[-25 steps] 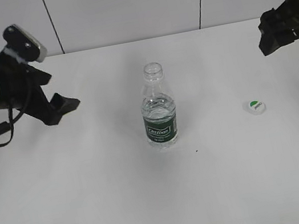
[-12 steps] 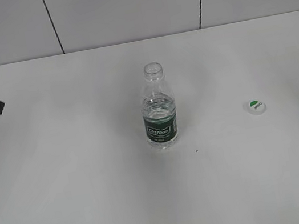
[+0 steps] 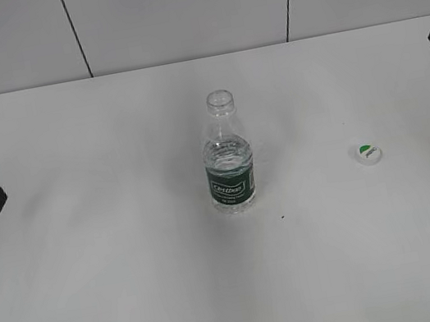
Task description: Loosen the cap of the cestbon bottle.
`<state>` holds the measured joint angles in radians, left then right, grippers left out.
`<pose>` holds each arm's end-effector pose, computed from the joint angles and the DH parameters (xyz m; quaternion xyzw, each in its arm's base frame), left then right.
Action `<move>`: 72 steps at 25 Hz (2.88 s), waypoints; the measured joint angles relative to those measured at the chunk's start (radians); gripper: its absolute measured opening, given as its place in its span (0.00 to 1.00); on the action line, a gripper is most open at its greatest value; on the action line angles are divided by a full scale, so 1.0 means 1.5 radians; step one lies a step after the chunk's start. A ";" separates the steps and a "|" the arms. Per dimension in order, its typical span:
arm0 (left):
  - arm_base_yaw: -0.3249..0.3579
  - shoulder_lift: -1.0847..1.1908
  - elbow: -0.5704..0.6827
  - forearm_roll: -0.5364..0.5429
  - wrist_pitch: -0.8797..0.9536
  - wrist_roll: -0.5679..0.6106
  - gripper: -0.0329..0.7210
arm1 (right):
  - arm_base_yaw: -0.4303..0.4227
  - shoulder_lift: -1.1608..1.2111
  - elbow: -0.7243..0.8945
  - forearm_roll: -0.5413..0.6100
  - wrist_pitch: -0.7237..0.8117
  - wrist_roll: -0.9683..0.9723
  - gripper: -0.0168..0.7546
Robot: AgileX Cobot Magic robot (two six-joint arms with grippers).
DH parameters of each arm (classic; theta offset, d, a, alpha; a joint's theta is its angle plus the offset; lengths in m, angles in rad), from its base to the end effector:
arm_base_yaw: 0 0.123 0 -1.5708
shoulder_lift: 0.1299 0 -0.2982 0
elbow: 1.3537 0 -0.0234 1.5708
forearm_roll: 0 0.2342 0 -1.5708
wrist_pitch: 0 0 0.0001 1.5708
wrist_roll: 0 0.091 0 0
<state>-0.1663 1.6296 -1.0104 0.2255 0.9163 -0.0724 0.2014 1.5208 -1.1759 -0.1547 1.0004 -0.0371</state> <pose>0.2804 -0.0307 0.2285 0.1094 0.9877 0.0854 0.0715 0.2810 0.0453 0.2975 -0.1480 0.9742 -0.0578 0.1605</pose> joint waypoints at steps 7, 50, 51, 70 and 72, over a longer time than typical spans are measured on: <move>0.000 -0.047 0.000 -0.041 0.061 0.004 0.71 | 0.000 -0.082 0.005 0.035 0.015 -0.005 0.79; 0.000 -0.685 0.307 -0.138 0.013 0.004 0.71 | 0.000 -0.725 0.435 0.093 0.058 0.003 0.79; 0.000 -0.706 0.307 -0.138 0.013 0.004 0.71 | 0.000 -0.738 0.435 0.093 0.058 0.003 0.79; 0.000 -0.895 0.308 -0.140 0.013 0.004 0.71 | 0.000 -0.980 0.439 0.094 0.060 0.003 0.79; 0.000 -0.919 0.308 -0.140 0.013 0.004 0.71 | 0.000 -0.997 0.439 0.094 0.061 0.003 0.79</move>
<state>-0.1663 0.2512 -0.5482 0.0153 0.9357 -0.0660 0.2014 0.0258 -0.5168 -0.0138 1.0919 -0.0327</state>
